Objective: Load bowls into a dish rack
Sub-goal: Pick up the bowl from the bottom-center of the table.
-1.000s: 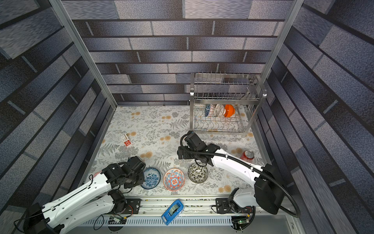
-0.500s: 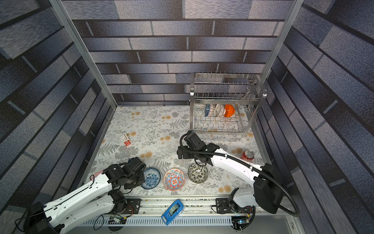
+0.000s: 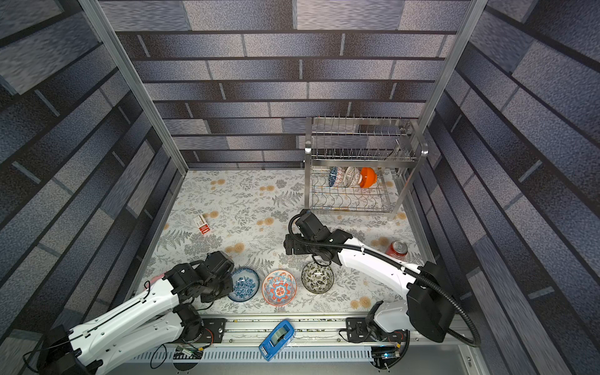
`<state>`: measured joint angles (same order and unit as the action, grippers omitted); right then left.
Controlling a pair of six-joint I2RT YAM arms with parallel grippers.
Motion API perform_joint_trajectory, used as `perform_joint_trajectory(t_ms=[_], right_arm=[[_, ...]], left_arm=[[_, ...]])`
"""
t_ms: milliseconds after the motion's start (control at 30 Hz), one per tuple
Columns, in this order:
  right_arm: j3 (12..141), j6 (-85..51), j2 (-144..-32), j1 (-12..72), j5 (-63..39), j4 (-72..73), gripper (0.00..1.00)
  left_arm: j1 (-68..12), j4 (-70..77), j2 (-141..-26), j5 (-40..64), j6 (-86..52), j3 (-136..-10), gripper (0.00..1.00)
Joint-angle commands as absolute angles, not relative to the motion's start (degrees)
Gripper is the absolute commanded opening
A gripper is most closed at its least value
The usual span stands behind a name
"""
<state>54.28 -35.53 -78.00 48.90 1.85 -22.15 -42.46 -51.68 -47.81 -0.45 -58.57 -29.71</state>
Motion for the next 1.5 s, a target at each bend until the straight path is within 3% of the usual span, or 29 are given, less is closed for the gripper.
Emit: perform_joint_trajectory(t_ms=[0,633,967,1467], right_arm=[[55.76,-35.02,-78.04,49.57,2.9,-23.94,0.94],[58.77,-33.3,-77.45,49.57,0.84,-25.84,0.95],[60.55,-31.17,-74.4,49.48,2.58,-29.08,0.98],[65.89,-28.3,-75.35,49.35,4.49,-36.64,1.0]], left_arm=[[-42.81,-53.53,-47.53,-2.12,-58.96,-29.51,0.0],[-41.43,-56.68,-43.47,-6.68,-56.82,-41.0,0.0],[-35.24,-52.12,-54.9,1.06,-46.97,-50.06,0.0],[-34.1,-46.97,-75.89,8.55,-35.86,-65.65,0.0]])
